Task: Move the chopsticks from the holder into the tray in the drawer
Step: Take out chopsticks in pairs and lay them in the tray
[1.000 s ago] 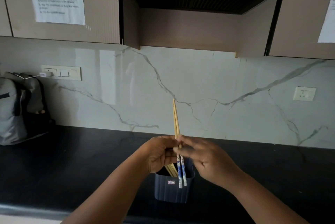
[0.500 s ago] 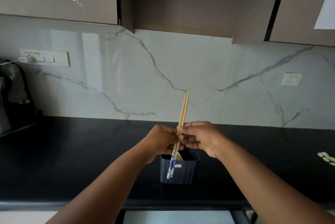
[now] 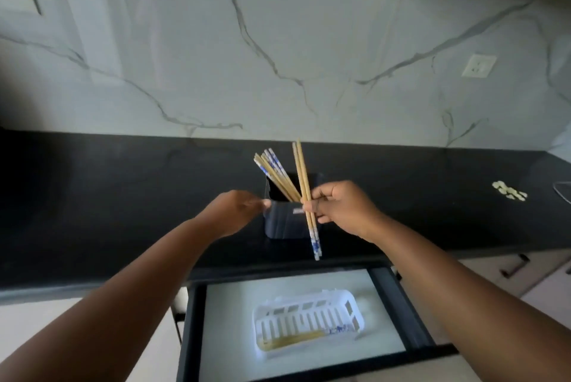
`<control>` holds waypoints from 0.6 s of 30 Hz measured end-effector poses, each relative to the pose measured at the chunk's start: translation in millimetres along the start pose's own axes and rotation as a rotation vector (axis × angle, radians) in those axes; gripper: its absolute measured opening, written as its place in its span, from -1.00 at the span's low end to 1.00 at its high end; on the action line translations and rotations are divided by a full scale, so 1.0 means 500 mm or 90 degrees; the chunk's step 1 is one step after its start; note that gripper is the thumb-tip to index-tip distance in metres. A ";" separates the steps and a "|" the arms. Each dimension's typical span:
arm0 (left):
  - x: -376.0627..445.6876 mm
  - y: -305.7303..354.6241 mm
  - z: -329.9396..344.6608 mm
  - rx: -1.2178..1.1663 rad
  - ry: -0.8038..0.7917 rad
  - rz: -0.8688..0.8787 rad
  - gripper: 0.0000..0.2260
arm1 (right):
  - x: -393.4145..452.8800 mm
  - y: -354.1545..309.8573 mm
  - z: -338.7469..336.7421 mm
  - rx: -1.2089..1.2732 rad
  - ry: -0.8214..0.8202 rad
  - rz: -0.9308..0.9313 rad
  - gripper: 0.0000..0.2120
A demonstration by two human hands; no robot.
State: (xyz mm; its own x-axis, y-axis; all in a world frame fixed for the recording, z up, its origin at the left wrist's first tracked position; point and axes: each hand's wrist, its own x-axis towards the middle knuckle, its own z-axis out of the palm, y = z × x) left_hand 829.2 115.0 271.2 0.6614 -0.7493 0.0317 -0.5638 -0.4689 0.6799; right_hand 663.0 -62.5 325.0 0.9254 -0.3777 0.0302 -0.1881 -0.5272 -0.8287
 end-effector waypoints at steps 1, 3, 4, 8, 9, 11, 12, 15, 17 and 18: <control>0.005 -0.037 0.018 0.037 -0.012 -0.024 -0.62 | -0.008 0.031 0.012 -0.053 -0.007 0.003 -0.88; 0.009 -0.101 0.059 0.149 -0.047 -0.058 -0.56 | -0.029 0.098 0.041 -0.162 -0.037 -0.001 -0.93; 0.008 -0.129 0.080 0.215 -0.065 -0.071 -0.50 | -0.041 0.131 0.058 -0.221 -0.069 -0.005 -0.94; 0.005 -0.199 0.144 0.363 -0.063 -0.087 -0.31 | -0.086 0.259 0.138 -0.514 -0.242 -0.097 -0.80; 0.004 -0.207 0.154 0.375 -0.047 -0.079 -0.29 | -0.095 0.291 0.157 -0.567 -0.269 -0.122 -0.78; 0.006 -0.217 0.164 0.406 -0.022 -0.049 -0.27 | -0.104 0.347 0.188 -0.602 -0.290 -0.148 -0.81; 0.007 -0.219 0.166 0.421 -0.018 -0.031 -0.26 | -0.104 0.370 0.199 -0.598 -0.298 -0.139 -0.85; 0.014 -0.226 0.165 0.429 -0.022 -0.015 -0.26 | -0.087 0.425 0.222 -0.578 -0.314 -0.092 -0.90; 0.017 -0.228 0.162 0.411 -0.024 -0.021 -0.25 | -0.075 0.452 0.235 -0.580 -0.324 -0.075 -0.80; 0.017 -0.228 0.161 0.402 -0.026 -0.023 -0.26 | -0.070 0.463 0.241 -0.584 -0.334 -0.073 -0.73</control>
State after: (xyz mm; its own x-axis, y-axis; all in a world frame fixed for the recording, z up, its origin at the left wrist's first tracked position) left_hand 859.2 124.5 135.1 0.6732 -0.7392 -0.0198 -0.7328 -0.6704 0.1169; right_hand 626.7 -79.5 64.9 0.9386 -0.0290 -0.3439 -0.0639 -0.9938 -0.0906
